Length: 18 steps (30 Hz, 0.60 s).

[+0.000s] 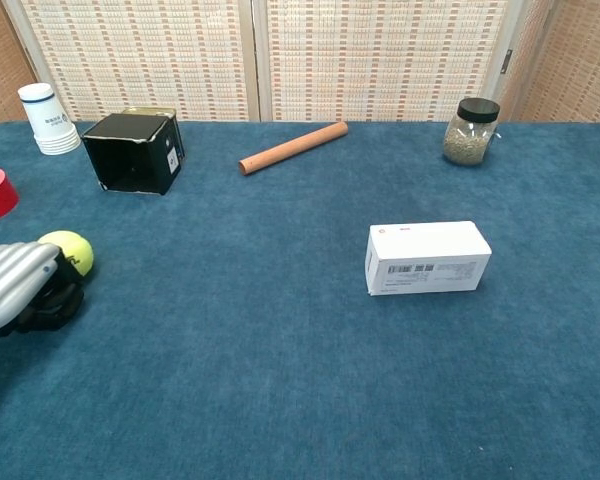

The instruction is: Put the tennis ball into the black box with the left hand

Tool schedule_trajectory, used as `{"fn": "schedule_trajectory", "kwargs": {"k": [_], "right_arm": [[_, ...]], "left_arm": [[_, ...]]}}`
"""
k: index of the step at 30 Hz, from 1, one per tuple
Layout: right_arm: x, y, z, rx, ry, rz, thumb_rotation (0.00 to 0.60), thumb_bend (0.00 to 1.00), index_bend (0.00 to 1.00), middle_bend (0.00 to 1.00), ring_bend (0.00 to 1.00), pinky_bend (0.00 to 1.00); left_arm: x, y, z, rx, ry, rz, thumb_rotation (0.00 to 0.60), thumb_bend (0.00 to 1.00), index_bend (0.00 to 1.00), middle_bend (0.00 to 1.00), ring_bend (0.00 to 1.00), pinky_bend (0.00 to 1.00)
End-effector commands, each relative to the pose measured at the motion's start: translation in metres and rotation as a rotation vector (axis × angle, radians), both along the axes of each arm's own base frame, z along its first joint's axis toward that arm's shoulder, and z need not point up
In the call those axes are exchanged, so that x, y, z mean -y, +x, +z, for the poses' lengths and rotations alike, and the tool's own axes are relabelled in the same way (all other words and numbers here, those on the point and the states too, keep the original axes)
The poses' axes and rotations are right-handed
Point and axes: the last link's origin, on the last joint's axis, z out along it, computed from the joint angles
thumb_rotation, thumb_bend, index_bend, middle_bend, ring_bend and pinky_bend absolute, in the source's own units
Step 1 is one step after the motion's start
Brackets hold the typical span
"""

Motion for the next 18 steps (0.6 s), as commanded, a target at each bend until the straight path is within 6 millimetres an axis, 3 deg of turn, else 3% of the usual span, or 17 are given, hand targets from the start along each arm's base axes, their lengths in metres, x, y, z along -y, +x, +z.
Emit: {"fn": "schedule_trajectory", "kwargs": {"k": [1,7,18], "right_arm": [[0.001,0.0,0.0,-0.002,0.0,-0.004,0.6,0.0,0.16,0.09,0.0,0.11],[0.001,0.0,-0.001,-0.006,-0.001,-0.005,0.6,0.0,0.16,0.09,0.0,0.11],[0.004,0.0,-0.005,-0.016,0.009,-0.012,0.6,0.0,0.16,0.09,0.0,0.12]], "left_arm": [[-0.013,0.008,-0.002,0.001,-0.003,-0.002,0.6,0.68,1.0,1.0,1.0,1.0],[-0.038,0.01,-0.001,-0.018,-0.001,0.016,0.6,0.68,1.0,1.0,1.0,1.0],[-0.056,0.011,-0.006,-0.006,-0.01,0.053,0.6,0.68,1.0,1.0,1.0,1.0]]}}
